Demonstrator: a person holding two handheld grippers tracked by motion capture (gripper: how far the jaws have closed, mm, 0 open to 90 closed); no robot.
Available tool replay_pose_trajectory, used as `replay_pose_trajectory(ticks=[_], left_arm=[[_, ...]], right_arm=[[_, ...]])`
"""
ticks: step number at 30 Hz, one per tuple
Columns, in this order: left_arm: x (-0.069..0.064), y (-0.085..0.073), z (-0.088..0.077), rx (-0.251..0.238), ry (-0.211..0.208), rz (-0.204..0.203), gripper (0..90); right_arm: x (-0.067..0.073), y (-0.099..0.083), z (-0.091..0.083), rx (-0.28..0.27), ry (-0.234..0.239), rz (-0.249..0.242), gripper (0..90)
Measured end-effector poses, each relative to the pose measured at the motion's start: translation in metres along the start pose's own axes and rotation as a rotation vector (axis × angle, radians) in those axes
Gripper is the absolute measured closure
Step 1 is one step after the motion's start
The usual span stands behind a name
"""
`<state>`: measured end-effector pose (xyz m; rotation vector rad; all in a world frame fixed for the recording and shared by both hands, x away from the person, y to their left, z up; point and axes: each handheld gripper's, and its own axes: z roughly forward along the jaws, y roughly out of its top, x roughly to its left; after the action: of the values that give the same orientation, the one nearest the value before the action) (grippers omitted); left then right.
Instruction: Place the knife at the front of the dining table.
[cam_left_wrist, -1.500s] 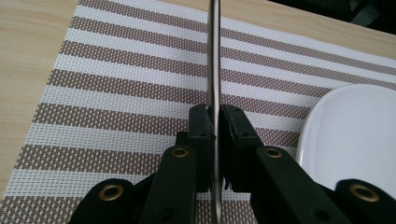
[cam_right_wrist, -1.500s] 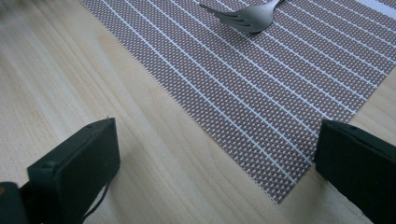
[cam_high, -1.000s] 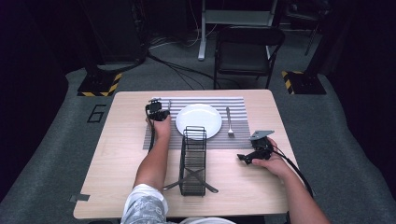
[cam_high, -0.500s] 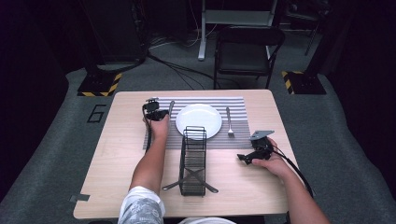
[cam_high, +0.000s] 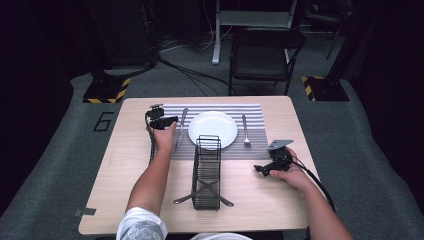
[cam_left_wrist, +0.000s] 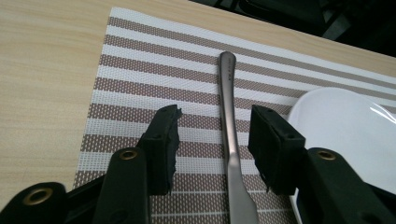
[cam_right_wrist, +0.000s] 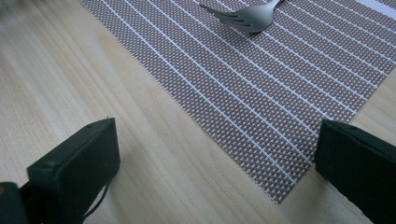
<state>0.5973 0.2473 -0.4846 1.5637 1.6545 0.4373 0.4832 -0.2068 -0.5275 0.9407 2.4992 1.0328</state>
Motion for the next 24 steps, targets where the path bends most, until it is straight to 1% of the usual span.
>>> replay_pose_trajectory(ticks=[2, 4, 5, 7, 10, 12, 17, 21, 24], left_arm=[[-0.002, 0.002, -0.007, -0.013, -0.006, 0.023, 51.3], [-0.005, 0.004, -0.013, -0.019, -0.018, 0.030, 51.1], [-0.005, 0.005, -0.017, -0.023, -0.022, 0.052, 50.9], [-0.008, 0.007, -0.028, -0.030, -0.027, 0.060, 50.9], [-0.010, 0.010, -0.039, -0.044, -0.039, 0.068, 50.6], [-0.012, 0.012, -0.047, -0.047, -0.043, 0.085, 50.6], [-0.016, 0.016, -0.066, -0.075, -0.047, 0.125, 50.3], [-0.019, 0.018, -0.082, -0.082, -0.068, 0.140, 49.8], [-0.023, 0.018, -0.093, -0.095, -0.079, 0.162, 49.7]], right_arm=[[0.000, 0.000, 0.000, -0.002, -0.001, 0.000, 0.0], [0.000, 0.000, 0.000, 0.001, 0.000, 0.000, 0.0], [0.000, 0.000, 0.000, -0.003, -0.001, 0.000, 0.0], [0.000, 0.000, 0.000, 0.000, 0.000, 0.000, 0.0], [0.000, 0.000, 0.000, -0.002, -0.001, 0.001, 0.0], [0.000, 0.000, 0.000, 0.000, 0.000, 0.000, 0.0], [0.000, 0.000, 0.000, -0.002, -0.001, 0.000, 0.0], [0.000, 0.000, 0.000, -0.001, -0.001, 0.000, 0.0], [0.000, 0.000, 0.000, -0.002, -0.001, 0.000, 0.0]])
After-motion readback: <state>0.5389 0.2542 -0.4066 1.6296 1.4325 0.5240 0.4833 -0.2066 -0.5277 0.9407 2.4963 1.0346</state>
